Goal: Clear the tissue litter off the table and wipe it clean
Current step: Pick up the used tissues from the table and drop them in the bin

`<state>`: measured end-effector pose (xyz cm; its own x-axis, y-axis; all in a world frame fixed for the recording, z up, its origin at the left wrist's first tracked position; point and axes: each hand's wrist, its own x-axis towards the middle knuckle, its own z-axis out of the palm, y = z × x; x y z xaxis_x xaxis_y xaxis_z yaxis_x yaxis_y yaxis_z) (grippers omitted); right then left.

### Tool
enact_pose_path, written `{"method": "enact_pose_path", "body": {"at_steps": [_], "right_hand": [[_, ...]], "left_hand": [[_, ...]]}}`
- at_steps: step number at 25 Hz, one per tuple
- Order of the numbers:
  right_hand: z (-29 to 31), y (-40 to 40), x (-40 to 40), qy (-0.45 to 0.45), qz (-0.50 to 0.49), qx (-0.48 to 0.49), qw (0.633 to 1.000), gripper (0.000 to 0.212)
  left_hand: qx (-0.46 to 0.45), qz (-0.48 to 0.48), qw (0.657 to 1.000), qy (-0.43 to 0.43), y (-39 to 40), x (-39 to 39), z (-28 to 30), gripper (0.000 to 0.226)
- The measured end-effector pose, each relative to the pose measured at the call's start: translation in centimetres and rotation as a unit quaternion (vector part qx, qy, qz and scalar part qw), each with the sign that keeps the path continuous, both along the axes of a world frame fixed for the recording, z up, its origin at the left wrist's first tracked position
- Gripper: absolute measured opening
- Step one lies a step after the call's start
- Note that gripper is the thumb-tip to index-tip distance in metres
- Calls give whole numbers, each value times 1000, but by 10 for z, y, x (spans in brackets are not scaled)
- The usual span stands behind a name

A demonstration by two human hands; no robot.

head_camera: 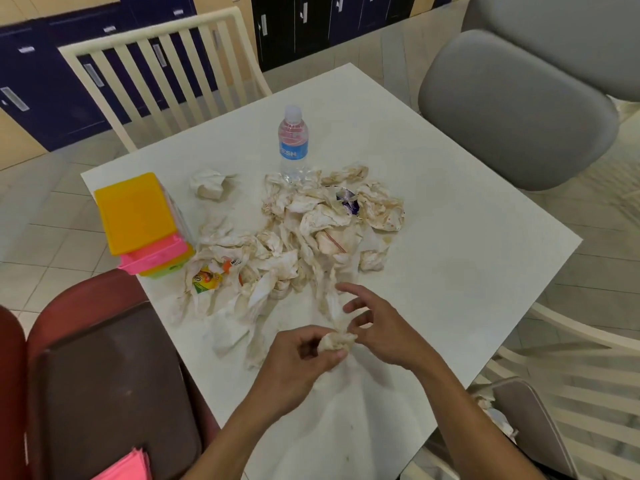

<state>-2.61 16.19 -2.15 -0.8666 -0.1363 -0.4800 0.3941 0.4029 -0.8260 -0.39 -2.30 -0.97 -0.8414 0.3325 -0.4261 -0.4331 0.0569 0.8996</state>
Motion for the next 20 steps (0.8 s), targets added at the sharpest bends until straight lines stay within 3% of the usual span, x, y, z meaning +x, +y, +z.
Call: {"method": "enact_pose_path", "body": {"at_steps": [3,5,8,11,14,17,20], "right_hand": [[-15,-17,-4,67,39,42,996,49],[-21,-21,-6,112,-25,81,990,27],[-12,-22,1,118,-77,84,986,17],[8,-34,18,115,-50,24,992,12],[25,-49,29,85,-11,-37,996,8],[31,-49,24,41,-2,-81,996,11],[25,-41,8,-8,16,-105,994,32]], "left_hand": [[34,-9,999,-8,-10,9,6,19],[42,13,999,-11,-19,10,6,16],[12,83,996,-29,-30,6,-3,12],[38,122,988,-82,-40,-3,-18,37],[81,60,990,-102,-43,-10,-26,67],[113,40,986,-112,-43,-14,-28,51],[93,85,986,-112,-44,-15,-32,34]]}}
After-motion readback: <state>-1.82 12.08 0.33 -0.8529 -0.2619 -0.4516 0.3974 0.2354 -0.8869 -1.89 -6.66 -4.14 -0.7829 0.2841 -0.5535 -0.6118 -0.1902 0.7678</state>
